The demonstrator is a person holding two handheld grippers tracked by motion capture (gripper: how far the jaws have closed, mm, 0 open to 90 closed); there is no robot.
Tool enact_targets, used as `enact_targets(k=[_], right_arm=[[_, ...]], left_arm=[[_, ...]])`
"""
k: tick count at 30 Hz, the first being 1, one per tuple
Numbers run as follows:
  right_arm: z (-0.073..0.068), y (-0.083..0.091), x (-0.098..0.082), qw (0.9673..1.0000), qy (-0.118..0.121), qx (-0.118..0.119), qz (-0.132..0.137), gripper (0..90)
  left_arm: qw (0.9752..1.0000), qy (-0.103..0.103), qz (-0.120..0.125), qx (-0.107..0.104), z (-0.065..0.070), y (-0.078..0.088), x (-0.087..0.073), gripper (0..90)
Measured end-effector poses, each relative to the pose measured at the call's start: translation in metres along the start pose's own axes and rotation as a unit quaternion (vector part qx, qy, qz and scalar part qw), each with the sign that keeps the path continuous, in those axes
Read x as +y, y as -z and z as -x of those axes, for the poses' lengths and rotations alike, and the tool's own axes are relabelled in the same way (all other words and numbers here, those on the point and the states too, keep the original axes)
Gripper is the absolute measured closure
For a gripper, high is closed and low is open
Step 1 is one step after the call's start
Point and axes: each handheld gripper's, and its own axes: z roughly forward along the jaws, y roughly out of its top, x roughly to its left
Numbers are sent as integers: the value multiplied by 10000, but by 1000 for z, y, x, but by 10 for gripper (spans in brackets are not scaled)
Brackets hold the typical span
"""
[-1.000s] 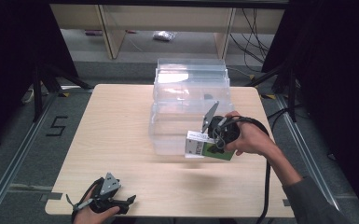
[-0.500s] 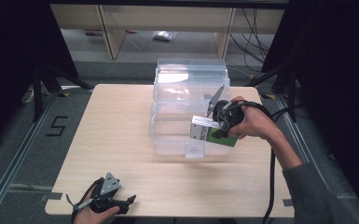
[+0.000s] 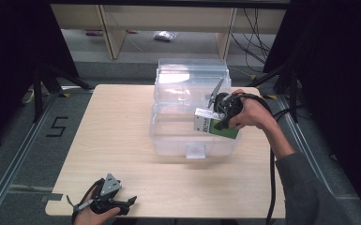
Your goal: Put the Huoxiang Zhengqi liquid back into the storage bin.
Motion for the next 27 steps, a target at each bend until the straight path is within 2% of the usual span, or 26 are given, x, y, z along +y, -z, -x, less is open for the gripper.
enact_targets(k=[2, 7, 10, 11, 12, 13, 14, 15, 17, 19, 21, 23, 25, 26, 27], right_arm=[[3, -2, 0, 10000, -78, -13, -8, 653], [8, -10, 1, 10000, -16, 9, -59, 653], [12, -15, 1, 9997, -222, 15, -133, 653], [12, -15, 1, 9997, -222, 15, -133, 653], [16, -16, 0, 9999, -96, 1, -93, 653], [18, -18, 0, 10000, -77, -13, -23, 653], [19, -19, -1, 9998, -183, -8, -18, 653], [20, -21, -2, 9996, -246, 102, 41, 653], [23, -25, -3, 9995, -317, 81, -27, 653], [25, -30, -4, 9996, -246, 113, 1, 653], [26, -34, -5, 9995, -251, 99, -156, 653], [26, -38, -5, 9992, -349, 173, -42, 653], [26, -41, -6, 9994, -290, 183, 14, 653], [28, -45, -7, 9997, -171, 174, -88, 652], [28, -45, -7, 9997, -171, 174, -88, 652]], left_arm=[[10000, -9, -25, 49, -1, 0, 0, 167], [10000, 7, -12, 11, 0, 0, 0, 167], [10000, 28, 19, -28, 1, 0, 0, 167], [10000, 38, 26, -24, 1, 0, 0, 167], [10000, 12, 4, -12, 1, 0, 0, 167], [10000, 7, 1, -3, 1, 0, 0, 167], [10000, 4, 3, 6, 1, 0, 0, 167], [10000, 8, -5, -4, 1, 0, 0, 167], [10000, 4, -16, 10, 0, 0, 0, 167], [10000, 17, -3, 19, 0, 1, 0, 167], [10000, 25, 10, 12, -1, 1, 0, 167], [10000, 50, 36, 11, 0, 0, 0, 167], [10000, -1, -5, 42, 0, 0, 0, 167], [10000, 19, 1, 13, 0, 1, 0, 167], [10000, 19, 1, 13, 0, 1, 0, 167]])
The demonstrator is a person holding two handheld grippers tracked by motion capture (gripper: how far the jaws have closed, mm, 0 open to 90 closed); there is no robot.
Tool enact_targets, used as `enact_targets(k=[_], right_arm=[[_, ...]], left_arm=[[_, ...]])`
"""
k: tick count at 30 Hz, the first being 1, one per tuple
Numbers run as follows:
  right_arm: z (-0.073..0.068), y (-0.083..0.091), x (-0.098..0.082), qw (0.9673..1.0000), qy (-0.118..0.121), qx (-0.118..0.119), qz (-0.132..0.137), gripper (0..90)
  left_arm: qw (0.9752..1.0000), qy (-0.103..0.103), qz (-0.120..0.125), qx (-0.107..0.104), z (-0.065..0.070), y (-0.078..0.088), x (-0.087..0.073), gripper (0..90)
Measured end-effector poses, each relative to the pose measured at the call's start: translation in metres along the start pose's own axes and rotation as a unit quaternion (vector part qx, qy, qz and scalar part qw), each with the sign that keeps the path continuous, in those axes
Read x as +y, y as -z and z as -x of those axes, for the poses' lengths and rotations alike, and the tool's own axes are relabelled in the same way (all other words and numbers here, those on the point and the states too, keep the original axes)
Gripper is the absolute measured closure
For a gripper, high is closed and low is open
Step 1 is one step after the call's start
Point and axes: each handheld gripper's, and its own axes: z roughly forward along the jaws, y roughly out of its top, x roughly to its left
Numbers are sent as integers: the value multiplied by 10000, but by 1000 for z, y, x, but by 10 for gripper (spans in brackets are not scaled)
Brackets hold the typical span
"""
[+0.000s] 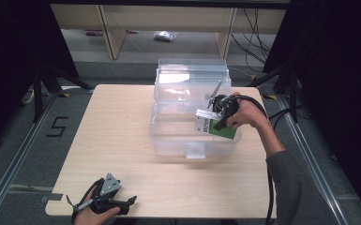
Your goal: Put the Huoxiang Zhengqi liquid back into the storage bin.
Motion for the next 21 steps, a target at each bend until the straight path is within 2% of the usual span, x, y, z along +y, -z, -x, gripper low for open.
enact_targets(k=[1, 4, 5, 6, 7, 8, 10, 11, 15, 16, 17, 21], right_arm=[[-1, -3, -1, 9998, -183, 16, -48, 652], [0, -6, -2, 9998, -138, 118, 49, 652], [2, -7, -3, 10000, -38, 39, -23, 652], [2, -7, -3, 10000, -38, 39, -23, 652], [1, -8, -3, 9998, -193, 102, 2, 651], [3, -9, -4, 9999, -95, 30, -51, 652], [4, -11, -4, 9999, -100, 97, -11, 651], [3, -13, -5, 9996, -216, 186, 65, 651], [5, -19, -8, 9994, -209, 251, 63, 651], [5, -20, -9, 9994, -220, 239, 88, 651], [9, -22, -11, 9998, 5, 144, 126, 651], [8, -24, -10, 9997, 25, 204, 129, 650]], left_arm=[[10000, -10, 1, 3, 0, 0, 0, 167], [10000, -9, -1, 3, 0, 0, 0, 167], [10000, -5, 0, 3, 0, 0, 0, 167], [10000, -5, 0, 3, 0, 0, 0, 167], [10000, -10, 2, -2, 0, 0, 0, 167], [10000, -25, -7, -11, 0, 0, 0, 167], [10000, -35, -22, 11, 0, -1, 0, 167], [10000, -8, 2, 20, 0, -2, 0, 167], [10000, -24, -13, -19, 0, 0, 0, 167], [10000, -33, -18, 24, 0, -1, 0, 167], [10000, -34, -13, 20, 0, -2, 0, 167], [10000, -36, -16, 17, 0, -2, 0, 167]])
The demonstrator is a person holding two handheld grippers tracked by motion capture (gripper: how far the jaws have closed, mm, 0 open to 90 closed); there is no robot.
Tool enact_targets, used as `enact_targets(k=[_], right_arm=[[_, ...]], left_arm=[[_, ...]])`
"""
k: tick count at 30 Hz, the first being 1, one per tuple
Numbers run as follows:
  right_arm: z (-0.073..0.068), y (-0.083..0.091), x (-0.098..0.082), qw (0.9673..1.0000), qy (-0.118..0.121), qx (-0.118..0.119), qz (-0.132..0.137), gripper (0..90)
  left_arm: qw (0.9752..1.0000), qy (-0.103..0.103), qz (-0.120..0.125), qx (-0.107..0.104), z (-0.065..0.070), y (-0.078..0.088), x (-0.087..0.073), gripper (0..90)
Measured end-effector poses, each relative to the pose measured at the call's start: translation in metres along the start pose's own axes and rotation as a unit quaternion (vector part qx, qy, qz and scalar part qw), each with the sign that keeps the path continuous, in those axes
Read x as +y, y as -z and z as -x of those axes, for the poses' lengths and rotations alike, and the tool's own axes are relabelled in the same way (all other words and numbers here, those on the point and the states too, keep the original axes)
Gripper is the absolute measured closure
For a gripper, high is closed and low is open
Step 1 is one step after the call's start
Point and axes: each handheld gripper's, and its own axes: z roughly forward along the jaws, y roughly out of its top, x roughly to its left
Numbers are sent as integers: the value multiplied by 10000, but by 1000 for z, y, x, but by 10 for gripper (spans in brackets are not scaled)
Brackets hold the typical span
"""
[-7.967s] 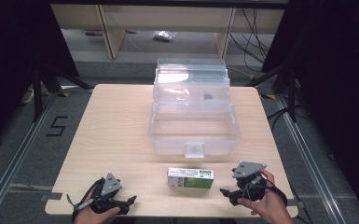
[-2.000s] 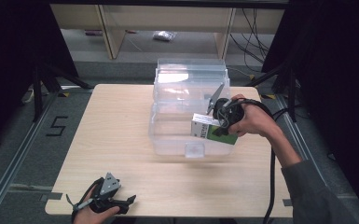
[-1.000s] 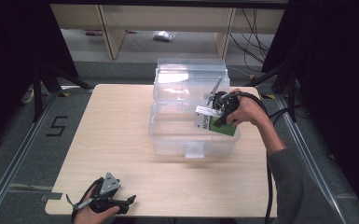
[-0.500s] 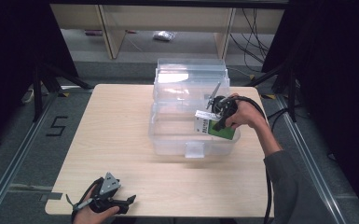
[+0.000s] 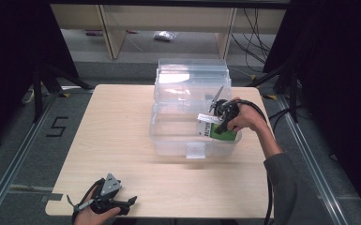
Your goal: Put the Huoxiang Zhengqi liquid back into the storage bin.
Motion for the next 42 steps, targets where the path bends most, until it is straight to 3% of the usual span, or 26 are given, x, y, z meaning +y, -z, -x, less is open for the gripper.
enact_targets(k=[4, 5, 7, 8, 10, 12, 14, 16, 18, 21, 26, 34, 42], right_arm=[[-2, -4, -1, 10000, -83, -16, -35, 649], [1, -6, -1, 9999, 76, -75, -86, 649], [0, -7, -1, 9999, 70, -78, -86, 649], [-4, -8, -2, 9995, -259, 16, -206, 649], [-4, -12, -3, 9995, -237, 131, -161, 648], [-6, -12, -3, 9992, -346, 66, -190, 648], [-5, -14, -3, 9993, -272, 140, -222, 647], [-3, -15, -3, 9995, -151, 59, -271, 647], [-4, -16, -3, 9992, -296, 95, -243, 647], [-3, -16, -3, 9994, -147, 73, -308, 646], [-4, -18, -3, 9989, -246, 123, -377, 644], [-2, -25, -1, 9988, -52, 198, -448, 642], [-3, -28, 1, 9981, -146, 169, -570, 638]], left_arm=[[10000, 8, 13, -1, 0, 0, 0, 167], [10000, 3, 11, 3, 0, 0, 0, 167], [10000, 11, 10, 14, 0, 0, 0, 167], [10000, 16, 17, 7, 0, 0, 0, 167], [10000, 24, 16, 11, 0, 0, 0, 167], [10000, 10, 17, 10, 0, 0, 0, 167], [10000, 4, 10, 6, 0, -1, 0, 167], [10000, 5, 5, 14, 0, 0, 0, 167], [10000, 14, 15, 11, 0, 0, 0, 167], [10000, -12, -2, -7, 0, 0, 0, 167], [10000, 41, 40, -65, 1, 0, 0, 167], [9999, 77, 85, -18, 2, -1, 0, 167], [9999, 69, 82, -21, 2, -1, 0, 167]])
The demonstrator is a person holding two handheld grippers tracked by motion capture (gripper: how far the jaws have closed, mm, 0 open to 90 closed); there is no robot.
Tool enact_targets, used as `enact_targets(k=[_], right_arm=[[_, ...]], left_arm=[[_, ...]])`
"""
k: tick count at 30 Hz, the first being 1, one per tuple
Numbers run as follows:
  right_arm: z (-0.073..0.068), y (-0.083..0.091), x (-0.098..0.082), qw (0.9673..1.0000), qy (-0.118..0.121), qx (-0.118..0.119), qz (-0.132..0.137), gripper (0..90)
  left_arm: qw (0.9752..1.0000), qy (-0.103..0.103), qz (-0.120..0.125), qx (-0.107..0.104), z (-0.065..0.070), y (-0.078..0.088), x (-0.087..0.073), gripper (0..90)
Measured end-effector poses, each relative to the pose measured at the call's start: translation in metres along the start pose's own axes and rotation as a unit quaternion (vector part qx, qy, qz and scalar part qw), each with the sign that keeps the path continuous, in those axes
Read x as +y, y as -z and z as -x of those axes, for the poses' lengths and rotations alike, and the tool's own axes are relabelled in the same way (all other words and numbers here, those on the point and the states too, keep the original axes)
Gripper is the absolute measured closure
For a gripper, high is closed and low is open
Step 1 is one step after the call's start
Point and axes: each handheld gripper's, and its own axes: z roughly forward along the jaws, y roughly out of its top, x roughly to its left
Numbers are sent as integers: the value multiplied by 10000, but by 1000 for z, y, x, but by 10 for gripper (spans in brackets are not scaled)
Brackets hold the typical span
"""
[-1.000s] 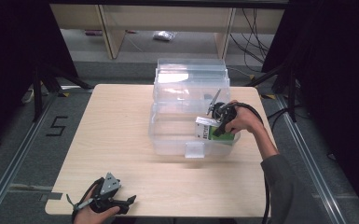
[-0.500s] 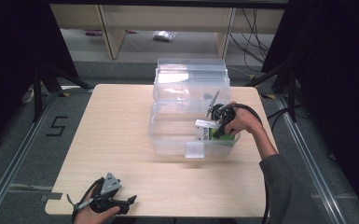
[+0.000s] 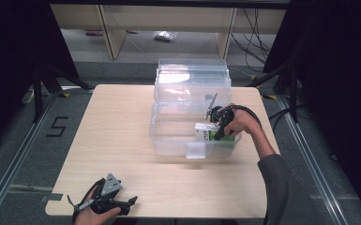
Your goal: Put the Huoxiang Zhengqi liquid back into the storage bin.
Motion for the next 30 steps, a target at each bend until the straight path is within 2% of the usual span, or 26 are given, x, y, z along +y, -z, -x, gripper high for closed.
enact_targets(k=[1, 6, 9, 10, 12, 15, 19, 22, 25, 26, 27, 29, 30], right_arm=[[0, 0, 0, 10000, 14, -8, -10, 638], [3, 0, -2, 9999, 118, 34, 8, 636], [3, 0, -2, 10000, 80, 38, -30, 633], [5, -1, -3, 9998, 208, 9, -26, 632], [2, 0, -3, 9999, 36, 35, -104, 629], [4, 1, -6, 9998, 127, 75, -92, 625], [2, 12, -8, 9998, -132, 123, 119, 608], [2, 21, -11, 9996, -66, 78, 257, 564], [2, 28, -12, 9991, -179, 17, 380, 548], [2, 29, -12, 9990, -145, 1, 414, 544], [0, 32, -12, 9988, -269, -22, 415, 536], [1, 35, -12, 9987, -110, -50, 487, 511], [-2, 38, -12, 9985, -199, -119, 503, 492]], left_arm=[[10000, -40, -71, -25, 0, 2, 0, 167], [10000, -2, 1, 3, 0, 0, 0, 167], [10000, -16, -6, -2, 0, 0, 0, 167], [10000, -23, -8, -5, 0, 0, 0, 167], [10000, -3, -2, 5, 0, 0, 0, 167], [10000, -6, -4, 5, 0, 0, 0, 167], [10000, -43, -38, -41, 0, 1, 0, 167], [10000, -53, -40, -43, 0, 1, 0, 167], [10000, -31, -34, -23, 0, 1, 0, 167], [10000, 8, -8, 9, 0, 0, 0, 167], [10000, -3, -8, -28, 0, 0, 0, 167], [10000, -30, -40, -36, 0, 1, 0, 167], [10000, -35, -39, -37, 0, 1, 0, 167]])
